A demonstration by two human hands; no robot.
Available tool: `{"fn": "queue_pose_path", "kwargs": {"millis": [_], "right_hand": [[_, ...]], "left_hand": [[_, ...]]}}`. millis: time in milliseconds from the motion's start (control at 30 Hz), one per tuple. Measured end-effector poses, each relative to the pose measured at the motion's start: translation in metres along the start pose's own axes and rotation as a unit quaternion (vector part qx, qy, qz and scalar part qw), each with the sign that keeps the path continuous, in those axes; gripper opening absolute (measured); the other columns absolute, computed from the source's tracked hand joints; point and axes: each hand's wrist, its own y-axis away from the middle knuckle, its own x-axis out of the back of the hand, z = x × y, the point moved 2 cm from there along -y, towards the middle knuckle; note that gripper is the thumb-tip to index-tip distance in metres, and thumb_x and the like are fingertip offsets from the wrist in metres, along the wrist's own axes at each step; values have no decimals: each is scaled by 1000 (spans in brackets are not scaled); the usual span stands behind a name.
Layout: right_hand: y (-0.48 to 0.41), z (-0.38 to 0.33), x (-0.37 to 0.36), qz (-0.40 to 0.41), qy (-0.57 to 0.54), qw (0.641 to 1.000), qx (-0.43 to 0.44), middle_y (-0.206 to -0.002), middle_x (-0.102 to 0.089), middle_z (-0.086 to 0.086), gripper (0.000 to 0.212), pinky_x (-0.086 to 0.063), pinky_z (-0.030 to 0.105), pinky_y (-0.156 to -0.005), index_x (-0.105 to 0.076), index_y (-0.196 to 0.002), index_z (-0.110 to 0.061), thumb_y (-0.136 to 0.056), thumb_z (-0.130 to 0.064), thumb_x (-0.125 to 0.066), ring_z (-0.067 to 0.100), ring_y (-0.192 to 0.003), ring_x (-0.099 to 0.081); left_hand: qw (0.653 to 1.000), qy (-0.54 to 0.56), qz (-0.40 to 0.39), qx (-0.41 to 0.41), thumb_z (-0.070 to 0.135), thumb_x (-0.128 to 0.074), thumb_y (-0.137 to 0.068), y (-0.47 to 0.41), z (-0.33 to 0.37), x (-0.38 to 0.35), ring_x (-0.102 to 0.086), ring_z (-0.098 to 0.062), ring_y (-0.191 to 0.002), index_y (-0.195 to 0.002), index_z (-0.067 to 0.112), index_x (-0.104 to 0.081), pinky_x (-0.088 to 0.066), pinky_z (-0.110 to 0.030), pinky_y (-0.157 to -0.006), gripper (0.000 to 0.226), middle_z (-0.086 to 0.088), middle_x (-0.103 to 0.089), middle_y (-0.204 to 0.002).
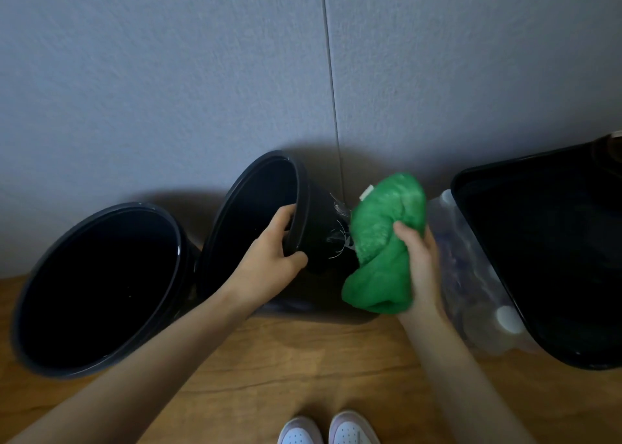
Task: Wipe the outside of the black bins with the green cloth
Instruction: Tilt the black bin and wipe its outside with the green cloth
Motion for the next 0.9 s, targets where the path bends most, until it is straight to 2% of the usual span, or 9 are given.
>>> {"fn": "queue_pose_path", "kwargs": {"millis": [67,167,200,267,400,500,633,733,900], "right_hand": [[11,-5,-20,-70,130,982,119,-109,-65,-13,54,-48,19,-83,-52,-125,-31,-72,-20,-59,-3,-96,-62],[28,11,-47,-194,355,877,261,-142,-41,-14,60,-26,13,-106,-28,-140,-35,-84,-34,-50,-3,-130,-35],[29,17,-50,-197,414,844,279,-148,-34,-11,60,-19,11,-107,-22,-142,-37,-86,-44,-43,4,-135,-28],[27,25,-52,-175,462,828,267,-153,-25,-10,59,-14,5,-101,-17,-142,-41,-87,-56,-29,8,-137,-20],[8,38,-42,-112,537,796,256,-153,-26,-4,56,-28,26,-104,-27,-144,-33,-92,-51,-21,17,-137,-21],[-24,49,-9,-64,585,795,147,-152,-29,0,46,-34,39,-104,-31,-143,-28,-98,-37,-31,23,-136,-25],[-52,55,30,-43,601,798,17,-152,-26,1,45,-30,46,-105,-27,-144,-30,-99,-37,-28,29,-136,-23],[-41,52,18,-36,582,811,44,-152,-27,0,44,-34,43,-101,-29,-143,-32,-99,-35,-29,27,-136,-22],[14,36,-38,-101,527,821,194,-153,-22,-7,46,-29,25,-94,-27,-142,-40,-97,-39,-35,17,-139,-14]], "left_hand": [[1000,20,0,-6,-14,-49,-82,-1,1,-3,-63,-20,-97,-129,25,-43,-53,-39,-88,61,-7,-65,-104],[998,59,-10,-13,-17,-46,-80,0,0,-6,-62,-17,-98,-127,21,-45,-51,-29,-86,60,-5,-64,-106],[997,76,-21,-9,-16,-47,-81,1,-1,-5,-63,-14,-101,-128,22,-46,-53,-26,-85,60,-3,-64,-109],[994,99,-50,-6,-14,-48,-83,4,-3,-1,-62,-10,-107,-131,23,-45,-52,-25,-87,61,0,-64,-114],[993,106,-55,-1,-12,-50,-85,5,-8,4,-57,-5,-115,-137,28,-40,-48,-24,-96,66,7,-62,-124],[991,120,-58,5,-10,-49,-86,6,-10,7,-62,-3,-107,-133,33,-43,-52,-16,-85,64,9,-65,-117],[989,129,-75,7,-7,-46,-88,12,-11,8,-62,-3,-107,-129,37,-44,-52,-14,-85,60,11,-66,-116],[989,122,-79,7,-6,-46,-89,13,-13,10,-60,-5,-111,-133,34,-42,-50,-17,-91,60,10,-64,-121],[989,130,-69,11,-10,-46,-87,13,-12,11,-59,-5,-113,-135,26,-43,-46,-17,-96,60,7,-63,-123]]}}
